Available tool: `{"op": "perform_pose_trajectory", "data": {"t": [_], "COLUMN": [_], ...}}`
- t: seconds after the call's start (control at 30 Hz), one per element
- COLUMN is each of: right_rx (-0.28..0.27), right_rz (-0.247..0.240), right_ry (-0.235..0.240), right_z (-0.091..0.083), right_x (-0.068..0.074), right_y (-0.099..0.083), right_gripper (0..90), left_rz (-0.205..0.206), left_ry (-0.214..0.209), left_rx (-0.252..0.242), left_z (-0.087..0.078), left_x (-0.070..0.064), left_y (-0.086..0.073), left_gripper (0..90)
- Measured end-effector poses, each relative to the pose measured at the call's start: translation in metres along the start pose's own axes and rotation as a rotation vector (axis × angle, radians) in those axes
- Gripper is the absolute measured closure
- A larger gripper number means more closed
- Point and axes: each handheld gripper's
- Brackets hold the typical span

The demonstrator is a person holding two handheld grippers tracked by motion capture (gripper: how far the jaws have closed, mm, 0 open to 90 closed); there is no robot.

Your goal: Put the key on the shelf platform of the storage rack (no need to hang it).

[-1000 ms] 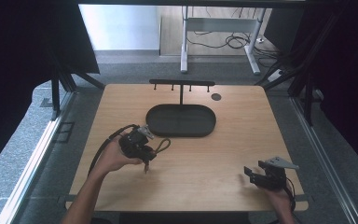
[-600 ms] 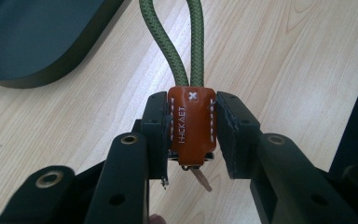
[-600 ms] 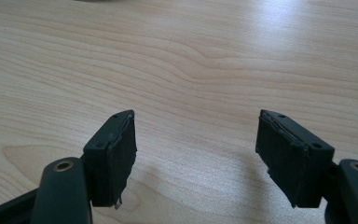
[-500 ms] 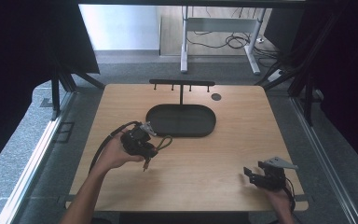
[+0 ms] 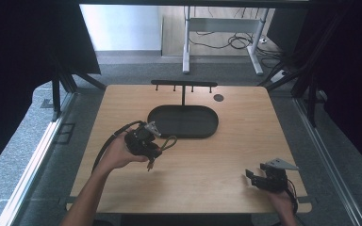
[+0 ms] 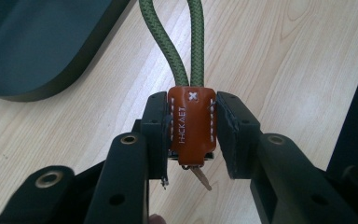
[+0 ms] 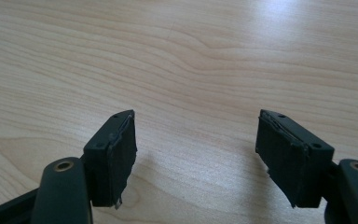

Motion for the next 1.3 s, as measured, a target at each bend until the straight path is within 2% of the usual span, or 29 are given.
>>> {"op": "perform_pose_trajectory", "data": {"t": [0.3,0.5,0.63,1.3], "right_rx": [0.025,0.031,0.039,0.040], "right_rz": [-0.019,-0.051,-0.091,-0.088], "right_ry": [0.007,0.021,0.026,0.020], "right_z": [0.004,0.005,0.007,0.007], "right_x": [0.003,0.008,0.013,0.013], "right_y": [0.000,0.001,0.002,0.002], "right_gripper": [28.2,27.4,26.7,27.0], "left_rz": [0.018,0.023,0.027,0.037], "left_ry": [0.000,-0.003,-0.007,-0.016], "left_rx": [0.001,0.007,0.009,0.009], "left_z": [-0.002,0.000,0.000,0.002], "left_x": [-0.002,-0.004,-0.005,-0.008], "left_y": [0.005,0.007,0.009,0.013], "left_gripper": [66.7,66.7,66.7,66.6]}}
Point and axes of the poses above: each handheld gripper's, and its own axes: z roughly forward along the jaws, y roughly out of its top, x roughly to its left, and after that the axes turned 1 degree about -z, right-handed
